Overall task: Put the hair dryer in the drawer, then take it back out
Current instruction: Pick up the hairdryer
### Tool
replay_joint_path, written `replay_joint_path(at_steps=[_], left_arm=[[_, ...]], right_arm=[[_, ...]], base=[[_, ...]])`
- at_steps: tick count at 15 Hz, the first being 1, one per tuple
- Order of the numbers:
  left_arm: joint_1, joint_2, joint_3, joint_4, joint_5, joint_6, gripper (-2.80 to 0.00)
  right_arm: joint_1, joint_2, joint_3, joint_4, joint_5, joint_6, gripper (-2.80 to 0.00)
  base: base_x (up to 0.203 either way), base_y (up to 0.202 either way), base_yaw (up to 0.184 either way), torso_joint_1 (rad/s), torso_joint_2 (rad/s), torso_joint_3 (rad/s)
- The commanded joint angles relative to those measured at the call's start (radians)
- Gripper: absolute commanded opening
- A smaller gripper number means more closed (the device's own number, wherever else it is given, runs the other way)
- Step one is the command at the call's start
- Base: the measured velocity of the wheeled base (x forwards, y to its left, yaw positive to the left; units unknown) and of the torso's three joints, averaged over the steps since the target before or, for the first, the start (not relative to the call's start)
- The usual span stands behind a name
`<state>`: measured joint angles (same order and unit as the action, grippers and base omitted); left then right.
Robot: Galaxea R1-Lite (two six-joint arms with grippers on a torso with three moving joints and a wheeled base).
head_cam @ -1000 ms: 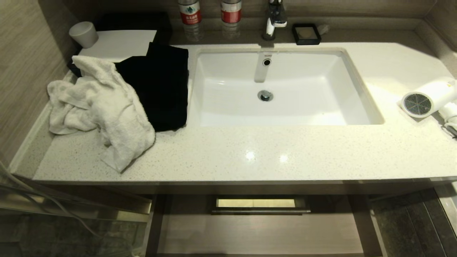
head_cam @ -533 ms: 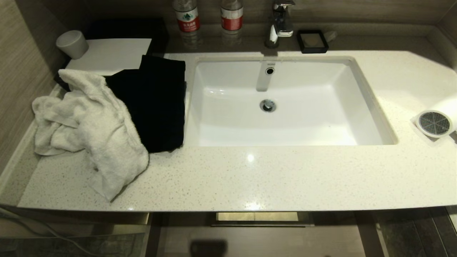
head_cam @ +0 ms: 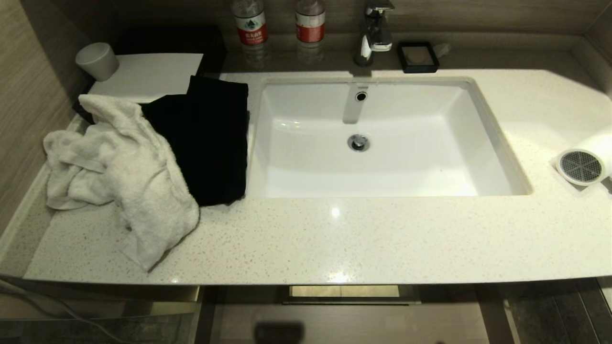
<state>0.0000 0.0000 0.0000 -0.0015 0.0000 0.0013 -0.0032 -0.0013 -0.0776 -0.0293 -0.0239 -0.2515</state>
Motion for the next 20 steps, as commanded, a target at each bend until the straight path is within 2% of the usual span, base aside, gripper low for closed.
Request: replay_joint_path(at_steps=[1, 4, 5, 6, 7, 9, 11, 15, 17, 20], left_arm=[[0.0, 0.0, 0.0, 0.0, 0.0, 0.0, -2.8], [0.0, -0.001, 0.0, -0.002, 0.0, 0.0, -2.8], [0.0, -0.001, 0.0, 0.0, 0.0, 0.0, -2.8], [0.0, -0.002, 0.0, 0.0, 0.0, 0.0, -2.8], [0.0, -0.001, 0.0, 0.0, 0.0, 0.0, -2.8], [0.0, -0.001, 0.0, 0.0, 0.0, 0.0, -2.8], [0.0, -0.002, 0.0, -0.002, 0.0, 0.0, -2.8], [0.0, 0.0, 0.0, 0.0, 0.0, 0.0, -2.8], [0.0, 0.0, 0.0, 0.0, 0.0, 0.0, -2.8], [0.0, 0.0, 0.0, 0.0, 0.0, 0.0, -2.8]], right_arm=[[0.0, 0.001, -0.205, 0.167, -0.063, 0.018, -2.8], [0.0, 0.02, -0.582, 0.704, -0.239, 0.04, -2.8], [0.0, 0.069, -0.665, 0.852, -0.306, 0.061, -2.8], [0.002, 0.144, -0.703, 0.927, -0.324, 0.102, -2.8], [0.006, 0.228, -0.71, 0.927, -0.334, 0.15, -2.8], [0.042, 0.398, -0.736, 0.786, -0.344, 0.213, -2.8], [0.077, 0.541, -0.773, 0.705, -0.353, 0.264, -2.8], [0.103, 0.768, -0.812, 0.677, -0.358, 0.37, -2.8], [0.101, 0.789, -0.833, 0.675, -0.349, 0.395, -2.8], [0.089, 0.924, -0.911, 0.678, -0.307, 0.423, -2.8]], base=[[0.0, 0.0, 0.0, 0.0, 0.0, 0.0], [0.0, 0.0, 0.0, 0.0, 0.0, 0.0], [0.0, 0.0, 0.0, 0.0, 0.0, 0.0], [0.0, 0.0, 0.0, 0.0, 0.0, 0.0], [0.0, 0.0, 0.0, 0.0, 0.0, 0.0], [0.0, 0.0, 0.0, 0.0, 0.0, 0.0], [0.0, 0.0, 0.0, 0.0, 0.0, 0.0], [0.0, 0.0, 0.0, 0.0, 0.0, 0.0], [0.0, 0.0, 0.0, 0.0, 0.0, 0.0], [0.0, 0.0, 0.0, 0.0, 0.0, 0.0]])
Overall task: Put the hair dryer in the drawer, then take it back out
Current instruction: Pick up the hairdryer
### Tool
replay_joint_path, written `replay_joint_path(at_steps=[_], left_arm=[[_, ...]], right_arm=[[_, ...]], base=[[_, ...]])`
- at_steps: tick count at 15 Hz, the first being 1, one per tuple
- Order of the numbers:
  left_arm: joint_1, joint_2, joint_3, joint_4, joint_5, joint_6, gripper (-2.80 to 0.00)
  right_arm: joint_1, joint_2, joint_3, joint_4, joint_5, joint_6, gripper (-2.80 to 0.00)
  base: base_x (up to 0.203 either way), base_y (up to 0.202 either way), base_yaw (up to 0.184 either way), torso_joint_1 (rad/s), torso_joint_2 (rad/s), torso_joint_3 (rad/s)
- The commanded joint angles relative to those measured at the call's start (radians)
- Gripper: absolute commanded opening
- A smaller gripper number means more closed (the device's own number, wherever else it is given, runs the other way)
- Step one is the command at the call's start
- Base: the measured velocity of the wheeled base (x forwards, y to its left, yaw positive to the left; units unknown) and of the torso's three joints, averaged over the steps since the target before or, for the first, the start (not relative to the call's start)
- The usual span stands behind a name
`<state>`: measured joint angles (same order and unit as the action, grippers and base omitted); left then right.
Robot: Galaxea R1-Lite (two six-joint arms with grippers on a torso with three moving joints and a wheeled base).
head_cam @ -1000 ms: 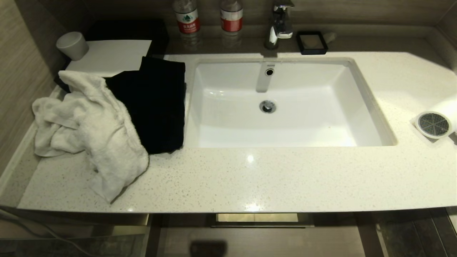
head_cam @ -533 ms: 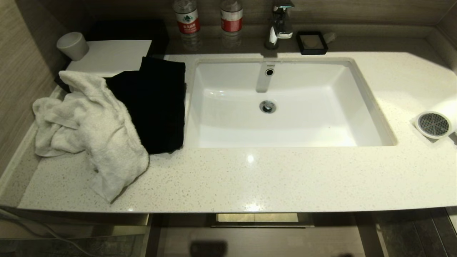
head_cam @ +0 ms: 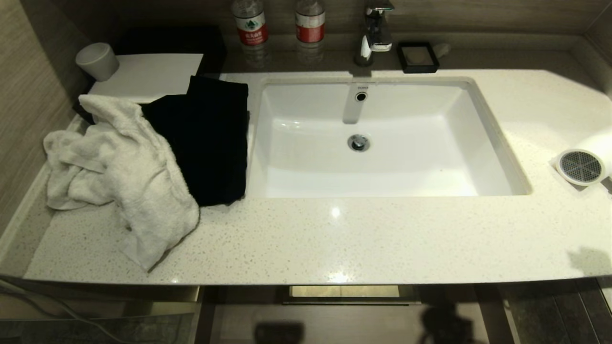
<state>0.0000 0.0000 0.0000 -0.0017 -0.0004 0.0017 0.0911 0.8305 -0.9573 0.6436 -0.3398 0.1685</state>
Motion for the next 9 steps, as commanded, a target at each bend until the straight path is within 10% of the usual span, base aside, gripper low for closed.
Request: replay_joint_path(at_steps=[1, 4, 9], left_arm=[[0.0, -0.002, 0.0, 0.0, 0.0, 0.0, -2.8], [0.0, 0.0, 0.0, 0.0, 0.0, 0.0, -2.8], [0.0, 0.0, 0.0, 0.0, 0.0, 0.0, -2.8]], right_arm=[[-0.04, 0.12, -0.047, 0.001, 0.075, -0.017, -2.8], [-0.191, 0.222, -0.129, 0.007, 0.287, -0.115, -2.8], [-0.197, 0.226, -0.135, 0.011, 0.298, -0.127, -2.8]], base=[[0.0, 0.0, 0.0, 0.0, 0.0, 0.0], [0.0, 0.0, 0.0, 0.0, 0.0, 0.0], [0.0, 0.0, 0.0, 0.0, 0.0, 0.0]])
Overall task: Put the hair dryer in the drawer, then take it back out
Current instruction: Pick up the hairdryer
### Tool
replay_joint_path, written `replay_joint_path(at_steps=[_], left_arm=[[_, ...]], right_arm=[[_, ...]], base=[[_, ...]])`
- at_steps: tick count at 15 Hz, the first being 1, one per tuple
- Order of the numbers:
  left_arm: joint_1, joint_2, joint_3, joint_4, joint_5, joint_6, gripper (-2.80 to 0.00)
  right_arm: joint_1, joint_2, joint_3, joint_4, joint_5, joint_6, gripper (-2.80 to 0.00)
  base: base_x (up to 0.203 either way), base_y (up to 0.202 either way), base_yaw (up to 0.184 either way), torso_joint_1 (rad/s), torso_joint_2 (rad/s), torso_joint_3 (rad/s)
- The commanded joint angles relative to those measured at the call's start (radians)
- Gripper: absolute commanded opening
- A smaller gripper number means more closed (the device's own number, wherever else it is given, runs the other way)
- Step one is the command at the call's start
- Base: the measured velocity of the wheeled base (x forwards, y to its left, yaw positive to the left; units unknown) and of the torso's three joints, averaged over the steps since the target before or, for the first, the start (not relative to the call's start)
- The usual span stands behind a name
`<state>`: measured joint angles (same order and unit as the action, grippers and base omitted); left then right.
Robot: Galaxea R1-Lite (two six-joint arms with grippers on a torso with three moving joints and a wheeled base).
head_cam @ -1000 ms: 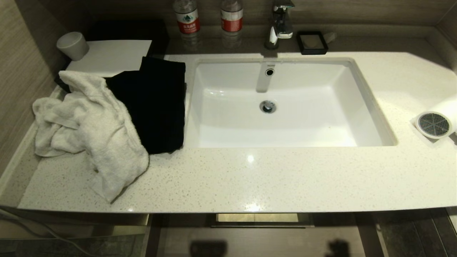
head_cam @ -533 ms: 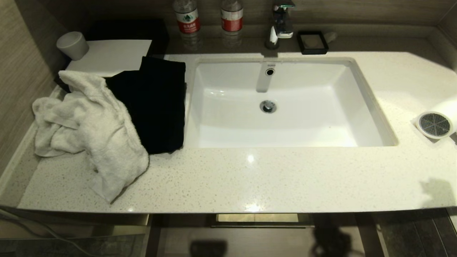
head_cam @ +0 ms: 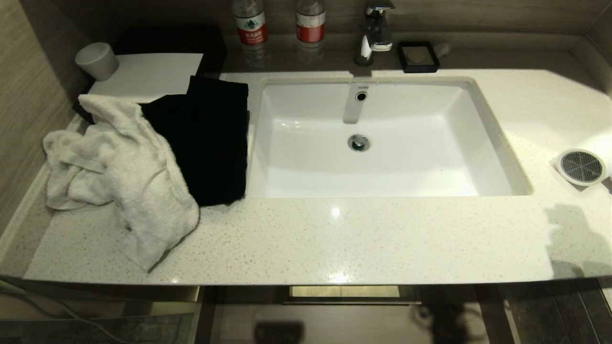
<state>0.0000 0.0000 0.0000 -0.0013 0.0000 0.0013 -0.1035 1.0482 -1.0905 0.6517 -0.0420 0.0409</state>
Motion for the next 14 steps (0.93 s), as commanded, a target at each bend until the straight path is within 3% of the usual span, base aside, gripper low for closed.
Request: replay_joint_path(at_steps=[1, 3, 6, 8, 9, 10, 14], left_arm=[[0.0, 0.0, 0.0, 0.0, 0.0, 0.0, -2.8], [0.0, 0.0, 0.0, 0.0, 0.0, 0.0, -2.8], [0.0, 0.0, 0.0, 0.0, 0.0, 0.0, -2.8], [0.0, -0.002, 0.0, 0.0, 0.0, 0.0, -2.8], [0.0, -0.002, 0.0, 0.0, 0.0, 0.0, -2.8], [0.0, -0.002, 0.0, 0.0, 0.0, 0.0, -2.8], [0.0, -0.002, 0.0, 0.0, 0.0, 0.0, -2.8]], right_arm=[[-0.002, 0.009, -0.002, 0.003, 0.001, 0.001, -2.8], [-0.047, 0.017, 0.009, 0.003, 0.008, -0.046, -2.8], [-0.263, 0.059, 0.026, -0.008, 0.006, -0.173, -2.8], [-0.297, 0.082, 0.03, -0.022, 0.002, -0.235, -2.8], [-0.357, 0.101, 0.031, -0.034, 0.002, -0.296, -2.07], [-0.407, 0.12, 0.031, -0.046, 0.002, -0.355, 0.0], [-0.418, 0.128, 0.032, -0.053, 0.002, -0.377, 0.0]], base=[[0.0, 0.0, 0.0, 0.0, 0.0, 0.0], [0.0, 0.0, 0.0, 0.0, 0.0, 0.0], [0.0, 0.0, 0.0, 0.0, 0.0, 0.0], [0.0, 0.0, 0.0, 0.0, 0.0, 0.0], [0.0, 0.0, 0.0, 0.0, 0.0, 0.0], [0.0, 0.0, 0.0, 0.0, 0.0, 0.0], [0.0, 0.0, 0.0, 0.0, 0.0, 0.0]])
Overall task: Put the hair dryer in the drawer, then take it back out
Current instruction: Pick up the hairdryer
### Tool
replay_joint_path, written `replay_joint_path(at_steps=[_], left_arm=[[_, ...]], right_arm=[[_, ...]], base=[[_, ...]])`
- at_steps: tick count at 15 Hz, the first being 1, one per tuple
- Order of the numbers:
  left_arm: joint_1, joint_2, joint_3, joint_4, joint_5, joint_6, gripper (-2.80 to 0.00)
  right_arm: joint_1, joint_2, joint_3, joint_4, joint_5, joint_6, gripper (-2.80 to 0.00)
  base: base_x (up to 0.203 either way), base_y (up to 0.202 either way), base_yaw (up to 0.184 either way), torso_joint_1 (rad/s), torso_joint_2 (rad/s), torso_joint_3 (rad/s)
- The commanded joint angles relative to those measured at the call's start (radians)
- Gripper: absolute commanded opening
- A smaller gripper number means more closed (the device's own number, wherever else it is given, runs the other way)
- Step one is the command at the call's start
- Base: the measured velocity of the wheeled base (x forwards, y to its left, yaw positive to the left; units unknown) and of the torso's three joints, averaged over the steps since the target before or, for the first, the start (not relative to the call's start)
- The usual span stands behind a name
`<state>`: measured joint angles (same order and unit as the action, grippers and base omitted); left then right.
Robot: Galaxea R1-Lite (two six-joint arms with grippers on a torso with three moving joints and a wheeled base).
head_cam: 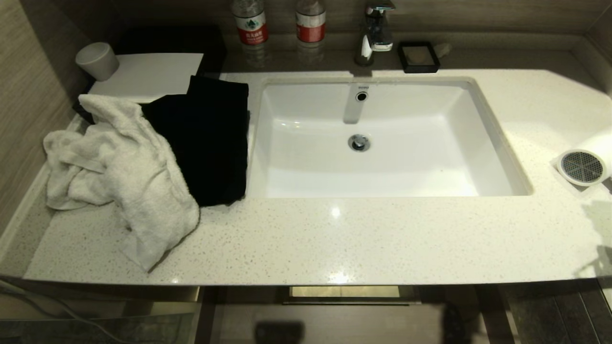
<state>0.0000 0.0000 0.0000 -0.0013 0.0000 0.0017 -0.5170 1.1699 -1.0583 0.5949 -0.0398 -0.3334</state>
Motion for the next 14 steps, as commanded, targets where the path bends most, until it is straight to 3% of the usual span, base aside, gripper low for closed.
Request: replay_joint_path(at_steps=[1, 4, 10, 14], left_arm=[[0.0, -0.002, 0.0, 0.0, 0.0, 0.0, -2.8], [0.0, 0.0, 0.0, 0.0, 0.0, 0.0, -2.8], [0.0, 0.0, 0.0, 0.0, 0.0, 0.0, -2.8], [0.0, 0.0, 0.0, -0.002, 0.0, 0.0, -2.8]], right_arm=[[-0.005, 0.007, 0.0, 0.003, 0.0, -0.003, 0.0], [-0.019, 0.018, -0.012, -0.01, 0.025, -0.019, 0.0], [-0.307, 0.325, -0.159, -0.148, 0.334, -0.154, 0.0], [-0.357, 0.419, -0.235, -0.147, 0.505, -0.173, 0.0]], base=[[0.0, 0.0, 0.0, 0.0, 0.0, 0.0], [0.0, 0.0, 0.0, 0.0, 0.0, 0.0], [0.0, 0.0, 0.0, 0.0, 0.0, 0.0], [0.0, 0.0, 0.0, 0.0, 0.0, 0.0]])
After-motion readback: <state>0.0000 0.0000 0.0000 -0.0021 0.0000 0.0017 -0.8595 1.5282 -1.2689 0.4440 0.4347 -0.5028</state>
